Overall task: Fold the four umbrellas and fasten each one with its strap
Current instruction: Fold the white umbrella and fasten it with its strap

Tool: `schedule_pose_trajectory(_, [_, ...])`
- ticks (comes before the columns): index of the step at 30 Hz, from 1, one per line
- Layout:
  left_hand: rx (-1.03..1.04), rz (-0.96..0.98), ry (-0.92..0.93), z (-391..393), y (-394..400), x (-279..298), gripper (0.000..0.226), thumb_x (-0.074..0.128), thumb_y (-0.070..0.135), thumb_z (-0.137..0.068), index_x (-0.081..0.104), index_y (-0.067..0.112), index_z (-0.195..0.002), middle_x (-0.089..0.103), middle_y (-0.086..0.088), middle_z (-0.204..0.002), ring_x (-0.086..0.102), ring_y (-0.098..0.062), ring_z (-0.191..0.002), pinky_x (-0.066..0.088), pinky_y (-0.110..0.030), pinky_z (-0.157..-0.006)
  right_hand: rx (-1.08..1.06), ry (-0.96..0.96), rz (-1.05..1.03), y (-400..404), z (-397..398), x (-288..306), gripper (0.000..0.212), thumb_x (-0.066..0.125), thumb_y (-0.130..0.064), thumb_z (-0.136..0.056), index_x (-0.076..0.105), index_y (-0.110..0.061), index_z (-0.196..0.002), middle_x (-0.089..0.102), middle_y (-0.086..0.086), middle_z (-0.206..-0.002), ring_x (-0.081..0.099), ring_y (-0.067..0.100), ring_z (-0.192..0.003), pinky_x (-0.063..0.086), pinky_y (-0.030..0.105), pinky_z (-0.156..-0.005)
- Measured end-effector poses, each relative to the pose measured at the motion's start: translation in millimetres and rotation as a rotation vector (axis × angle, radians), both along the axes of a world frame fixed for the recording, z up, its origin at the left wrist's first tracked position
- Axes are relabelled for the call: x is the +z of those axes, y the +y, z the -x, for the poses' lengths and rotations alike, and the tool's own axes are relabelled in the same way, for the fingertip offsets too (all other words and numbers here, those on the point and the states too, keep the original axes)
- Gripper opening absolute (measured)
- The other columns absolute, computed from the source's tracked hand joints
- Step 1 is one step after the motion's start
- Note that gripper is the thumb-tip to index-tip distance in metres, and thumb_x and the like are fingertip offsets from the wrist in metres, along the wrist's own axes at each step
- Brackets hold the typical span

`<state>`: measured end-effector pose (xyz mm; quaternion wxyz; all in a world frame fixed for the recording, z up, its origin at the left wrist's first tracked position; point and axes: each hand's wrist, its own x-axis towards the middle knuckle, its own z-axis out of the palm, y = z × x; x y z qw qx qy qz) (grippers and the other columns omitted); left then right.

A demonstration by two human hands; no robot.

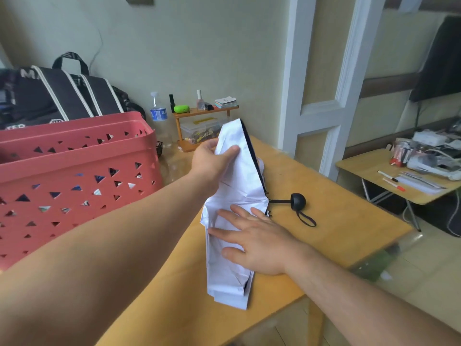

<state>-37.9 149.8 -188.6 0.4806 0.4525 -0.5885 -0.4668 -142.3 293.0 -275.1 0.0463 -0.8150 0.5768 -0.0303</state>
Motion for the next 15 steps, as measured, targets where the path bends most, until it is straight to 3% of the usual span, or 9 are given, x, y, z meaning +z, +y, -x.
schedule_pose_trajectory(4, [-0.084, 0.086, 0.092, -16.8, 15.4, 17.4, 0.042, 0.091, 0.037, -0.075, 0.071, 0.022, -0.109, 0.077, -0.010, -0.110, 0.076, -0.030, -0.099, 0.061, -0.053, -0.092, 0.002, 0.006, -0.015, 0.4, 0.8, 1.3, 0.053, 0.027, -0.061, -0.105, 0.012, -0.063, -0.156, -0.008, -0.021, -0.172, -0.017, 0.008, -0.157, -0.007, 0.042, -0.128])
schedule_pose_trajectory(7, [-0.128, 0.114, 0.118, -30.9, 30.3, 30.3, 0.012, 0.082, 0.021, -0.090, 0.071, 0.017, -0.090, 0.078, -0.016, -0.103, 0.074, -0.023, -0.084, 0.061, -0.043, -0.082, 0.002, 0.035, -0.023, 1.6, -0.6, 4.2, 0.052, 0.025, -0.060, -0.106, 0.010, -0.065, -0.155, -0.009, -0.022, -0.171, -0.017, 0.008, -0.157, -0.007, 0.042, -0.128])
schedule_pose_trajectory(10, [-0.106, 0.109, 0.109, -41.7, 42.4, 48.3, 0.018, 0.081, 0.030, -0.090, 0.067, 0.019, -0.087, 0.071, -0.004, -0.085, 0.061, -0.015, -0.069, 0.048, -0.028, -0.064, -0.007, 0.055, -0.062, 5.9, -2.8, 9.9, 0.051, 0.023, -0.059, -0.107, 0.009, -0.065, -0.155, -0.013, -0.022, -0.171, -0.020, 0.008, -0.156, -0.010, 0.041, -0.128])
schedule_pose_trajectory(13, [-0.063, 0.097, 0.111, -47.3, 48.5, 64.8, 0.029, 0.081, 0.042, -0.075, 0.059, 0.024, -0.081, 0.060, -0.003, -0.083, 0.050, -0.022, -0.074, 0.040, -0.036, -0.070, 0.001, 0.094, -0.070, 9.1, -5.9, 16.3, 0.049, 0.020, -0.061, -0.107, 0.007, -0.066, -0.154, -0.016, -0.021, -0.170, -0.023, 0.008, -0.156, -0.011, 0.041, -0.127])
schedule_pose_trajectory(15, [-0.075, 0.109, 0.124, -47.7, 50.2, 73.5, 0.026, 0.080, 0.029, -0.076, 0.056, 0.025, -0.085, 0.061, -0.004, -0.085, 0.051, -0.022, -0.076, 0.043, -0.037, -0.072, -0.002, 0.140, -0.052, 8.7, -6.5, 17.3, 0.049, 0.018, -0.062, -0.107, 0.006, -0.067, -0.154, -0.016, -0.020, -0.171, -0.023, 0.010, -0.156, -0.010, 0.044, -0.128])
